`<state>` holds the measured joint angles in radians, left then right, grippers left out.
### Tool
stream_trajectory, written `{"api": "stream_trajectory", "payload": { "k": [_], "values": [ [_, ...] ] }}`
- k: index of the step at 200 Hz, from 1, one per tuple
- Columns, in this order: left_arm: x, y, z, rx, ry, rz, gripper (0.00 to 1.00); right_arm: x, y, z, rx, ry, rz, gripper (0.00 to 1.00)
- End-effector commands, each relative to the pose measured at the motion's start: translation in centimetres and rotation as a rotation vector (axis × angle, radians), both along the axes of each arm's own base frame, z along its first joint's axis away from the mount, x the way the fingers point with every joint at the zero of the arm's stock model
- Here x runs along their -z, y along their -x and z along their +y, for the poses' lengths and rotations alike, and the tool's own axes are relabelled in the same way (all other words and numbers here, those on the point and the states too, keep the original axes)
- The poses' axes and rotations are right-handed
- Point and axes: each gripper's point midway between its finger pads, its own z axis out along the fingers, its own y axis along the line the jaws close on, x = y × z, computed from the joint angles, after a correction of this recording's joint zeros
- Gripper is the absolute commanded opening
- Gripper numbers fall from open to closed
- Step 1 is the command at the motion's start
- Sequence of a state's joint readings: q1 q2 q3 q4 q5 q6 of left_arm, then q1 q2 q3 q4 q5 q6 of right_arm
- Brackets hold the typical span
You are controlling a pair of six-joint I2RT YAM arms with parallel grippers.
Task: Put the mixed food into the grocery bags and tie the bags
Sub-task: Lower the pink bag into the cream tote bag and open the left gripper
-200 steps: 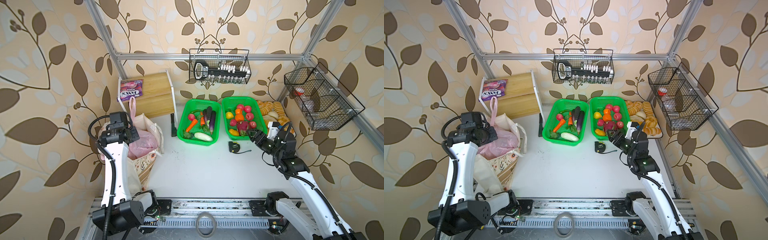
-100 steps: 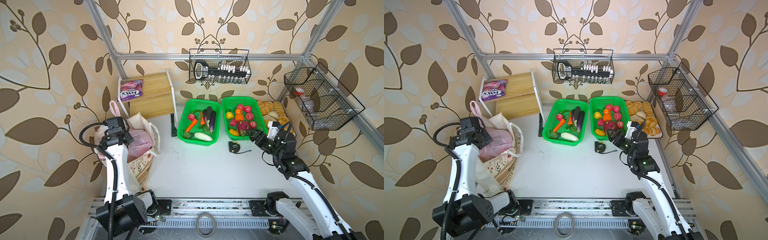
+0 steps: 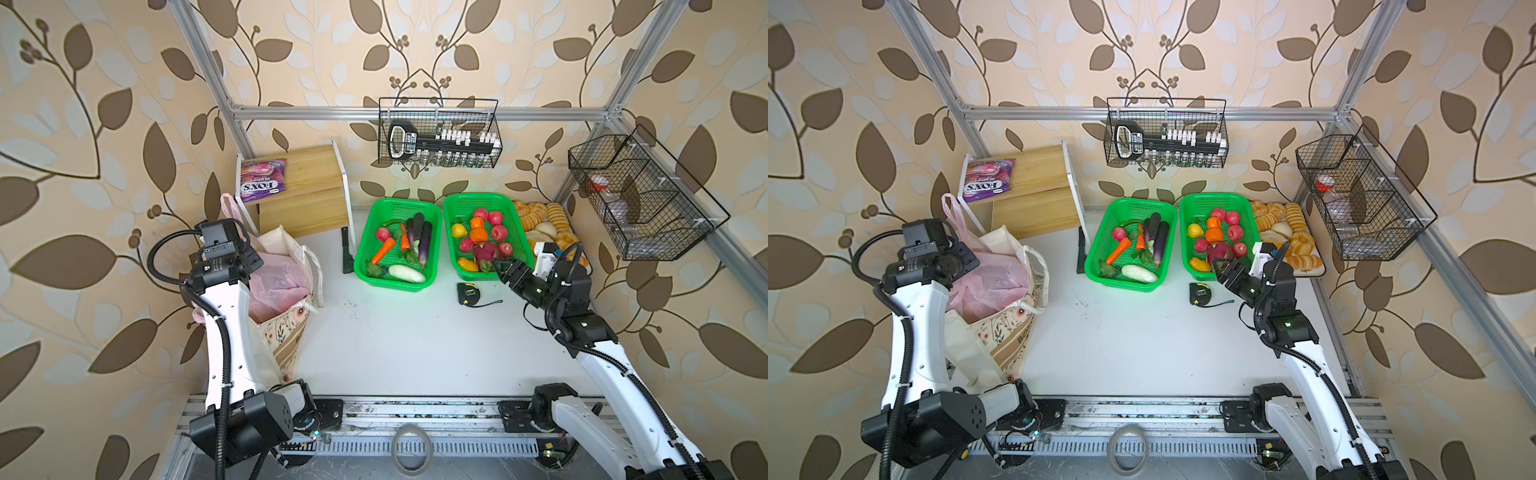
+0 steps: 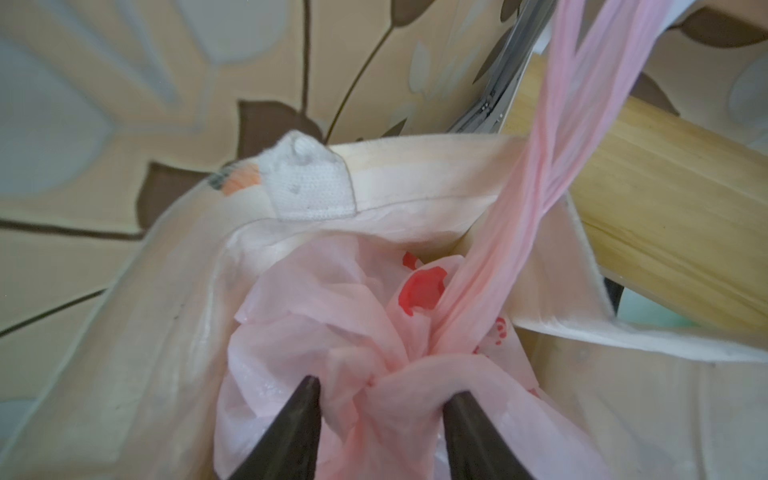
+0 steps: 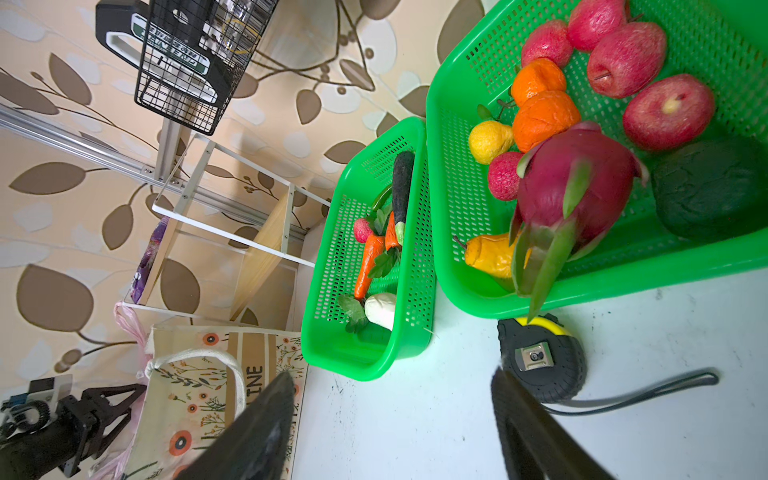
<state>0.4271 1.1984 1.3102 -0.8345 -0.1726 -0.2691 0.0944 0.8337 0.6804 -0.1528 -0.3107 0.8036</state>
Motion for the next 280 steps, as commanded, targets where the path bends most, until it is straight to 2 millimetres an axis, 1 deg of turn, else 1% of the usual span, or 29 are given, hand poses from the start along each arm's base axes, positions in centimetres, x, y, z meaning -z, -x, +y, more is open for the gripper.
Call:
{"api": "stream_trajectory", "payload": {
  "k": [1, 23, 42, 48, 56, 68, 79, 89, 105, 111, 140, 158, 165, 178, 191, 204, 215, 218, 223, 227, 238, 240, 244, 257, 267, 280],
  "values": [
    [5.3, -0.5, -0.6, -0.017, 0.125, 0.068, 0.43, 0.4, 0.1, 0.1, -0.014, 0.008, -0.004, 0.75],
    [9.5, 0.2, -0.9, -0.061, 0.185, 0.141, 0.38, 0.5, 0.1, 0.1, -0.014, 0.013, 0.001, 0.75],
    [12.4, 0.8, -0.9, -0.1, 0.217, 0.185, 0.36, 0.8, 0.2, 0.1, -0.011, 0.01, 0.004, 0.75],
    [13.1, 1.0, -0.9, -0.113, 0.222, 0.201, 0.36, 0.8, 0.2, 0.1, -0.012, 0.009, 0.003, 0.75],
    [13.4, 1.2, -0.7, -0.123, 0.22, 0.221, 0.35, 0.9, 0.2, 0.1, -0.014, 0.009, 0.004, 0.75],
    [13.0, 1.3, -0.6, -0.123, 0.214, 0.233, 0.35, 0.8, 0.3, 0.1, -0.015, 0.015, 0.002, 0.75],
    [11.8, 1.0, -0.6, -0.108, 0.204, 0.217, 0.35, 0.9, 0.3, 0.0, -0.012, 0.016, 0.005, 0.75],
    [9.8, 0.6, -0.6, -0.095, 0.193, 0.18, 0.36, 0.9, 0.3, 0.0, -0.011, 0.016, 0.005, 0.75],
    [6.1, 0.3, -0.7, -0.073, 0.164, 0.091, 0.41, 0.9, 0.2, -0.1, -0.01, 0.016, 0.004, 0.75],
    [4.5, 0.1, -0.9, -0.056, 0.151, 0.053, 0.44, 0.9, 0.2, -0.1, -0.009, 0.016, 0.002, 0.75],
    [-3.1, 0.3, -2.0, 0.014, 0.092, -0.142, 0.67, 0.4, 0.1, 0.0, -0.013, 0.014, -0.014, 0.76],
    [-7.1, 0.5, -3.2, 0.063, 0.071, -0.27, 0.82, -0.2, 0.1, 0.2, -0.037, 0.038, -0.047, 0.76],
    [-8.4, 0.6, -3.8, 0.089, 0.074, -0.319, 0.85, -0.5, 0.0, 0.2, -0.041, 0.059, -0.062, 0.76],
    [-10.8, 0.7, -5.2, 0.153, 0.082, -0.398, 0.88, -1.2, -0.1, -0.2, -0.034, 0.111, -0.086, 0.76],
    [-12.9, 0.4, -7.5, 0.269, 0.121, -0.479, 0.87, -1.9, -0.1, -0.8, -0.021, 0.177, -0.111, 0.77],
    [-14.9, -0.6, -11.4, 0.456, 0.225, -0.564, 0.85, -2.5, -0.1, -1.7, 0.006, 0.246, -0.131, 0.77],
    [-15.9, -1.2, -15.5, 0.612, 0.308, -0.595, 0.83, -2.8, -0.1, -2.5, 0.038, 0.297, -0.15, 0.77],
    [-16.0, -1.3, -16.3, 0.639, 0.31, -0.595, 0.83, -2.9, -0.1, -2.7, 0.048, 0.309, -0.155, 0.77],
    [-16.1, -1.4, -19.0, 0.727, 0.313, -0.581, 0.83, -2.9, -0.1, -3.0, 0.06, 0.326, -0.163, 0.77],
    [-15.9, -1.5, -20.7, 0.778, 0.298, -0.566, 0.83, -3.0, -0.1, -3.3, 0.073, 0.341, -0.168, 0.77],
    [-14.8, -1.5, -25.6, 0.922, 0.242, -0.518, 0.83, -3.0, -0.1, -4.0, 0.103, 0.374, -0.177, 0.77],
    [-14.5, -1.6, -26.2, 0.937, 0.229, -0.508, 0.83, -2.9, -0.1, -4.0, 0.108, 0.379, -0.178, 0.77],
    [-13.9, -1.6, -28.0, 0.989, 0.215, -0.489, 0.83, -2.9, -0.1, -4.3, 0.119, 0.389, -0.181, 0.77],
    [-11.3, -1.7, -32.7, 1.093, 0.185, -0.424, 0.82, -2.2, -0.2, -5.1, 0.155, 0.43, -0.179, 0.78],
    [-9.1, -2.1, -35.6, 1.151, 0.178, -0.381, 0.83, -1.0, -0.4, -6.0, 0.196, 0.467, -0.167, 0.78],
    [-5.8, -3.2, -37.6, 1.161, 0.138, -0.329, 0.84, 0.7, -0.6, -6.7, 0.226, 0.505, -0.164, 0.78]
  ]
}}
